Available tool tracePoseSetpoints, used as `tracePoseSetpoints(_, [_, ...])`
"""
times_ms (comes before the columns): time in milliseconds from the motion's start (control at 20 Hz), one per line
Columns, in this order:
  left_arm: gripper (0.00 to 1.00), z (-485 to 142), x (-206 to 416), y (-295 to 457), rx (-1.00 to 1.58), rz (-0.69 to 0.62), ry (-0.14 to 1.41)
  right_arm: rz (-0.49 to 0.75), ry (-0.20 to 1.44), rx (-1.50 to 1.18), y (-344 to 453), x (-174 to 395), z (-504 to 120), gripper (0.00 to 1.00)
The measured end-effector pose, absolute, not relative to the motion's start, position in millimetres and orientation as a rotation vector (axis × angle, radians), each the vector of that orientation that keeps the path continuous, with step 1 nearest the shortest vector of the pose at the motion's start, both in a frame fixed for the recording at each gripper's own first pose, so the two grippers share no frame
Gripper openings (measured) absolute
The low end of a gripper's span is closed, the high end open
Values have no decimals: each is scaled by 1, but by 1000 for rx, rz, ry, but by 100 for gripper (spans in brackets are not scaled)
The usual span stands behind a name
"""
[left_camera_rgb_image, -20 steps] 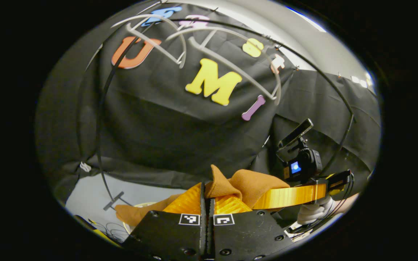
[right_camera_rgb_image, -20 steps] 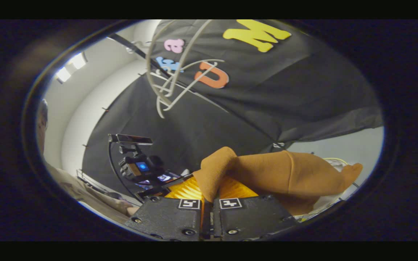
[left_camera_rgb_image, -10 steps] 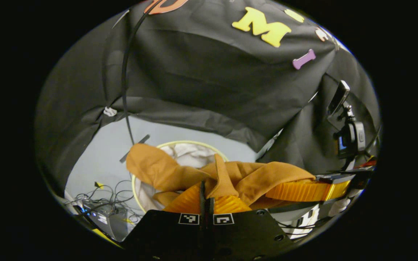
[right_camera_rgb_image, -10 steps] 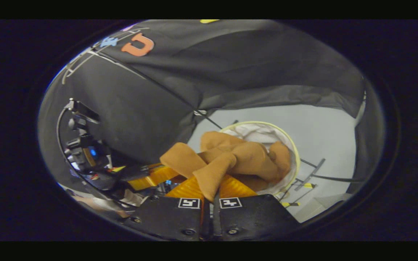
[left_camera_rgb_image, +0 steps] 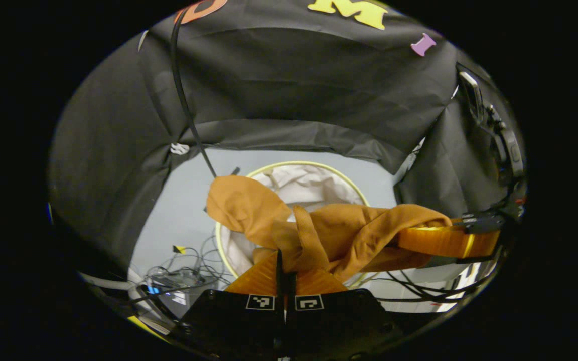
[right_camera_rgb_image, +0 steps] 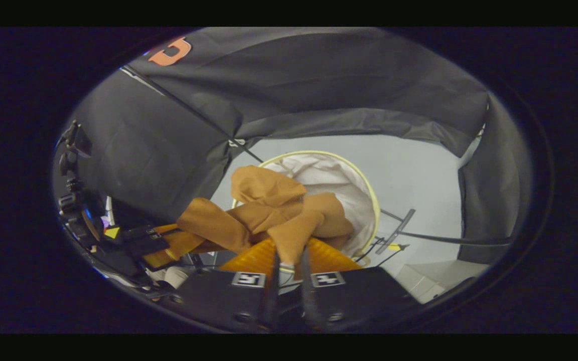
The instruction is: Grasp the clothes on the hanger with both hands and then place them into the laundry hamper below.
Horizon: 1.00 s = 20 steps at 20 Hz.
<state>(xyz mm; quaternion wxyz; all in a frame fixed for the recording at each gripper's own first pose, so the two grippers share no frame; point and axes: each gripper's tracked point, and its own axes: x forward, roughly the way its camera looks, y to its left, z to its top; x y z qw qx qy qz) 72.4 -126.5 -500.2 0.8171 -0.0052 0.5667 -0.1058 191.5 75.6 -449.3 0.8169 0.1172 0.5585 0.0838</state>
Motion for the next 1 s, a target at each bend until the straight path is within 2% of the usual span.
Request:
tracePoseSetpoints(50, [0,-504,74,-126,4,-216,1200,164,1154,221,71,203,-443,47])
tracePoseSetpoints(150, [49,-501,66,-117,36,-192,1203,159,1110,145,63,209,-435,81])
tracePoseSetpoints(250, [98,-494,61,-111,8,-164,1181,168,1082,63,56,205,-434,83])
tracePoseSetpoints(600, [97,-427,75,-109,-61,-163,1006,154,988,12,46,179,-392,84])
tracePoseSetpoints(800, [100,-376,81,-102,-89,-141,900,145,894,48,38,164,-341,83])
tracePoseSetpoints(1000, [97,-312,76,-94,-61,-89,762,165,730,26,20,157,-281,83])
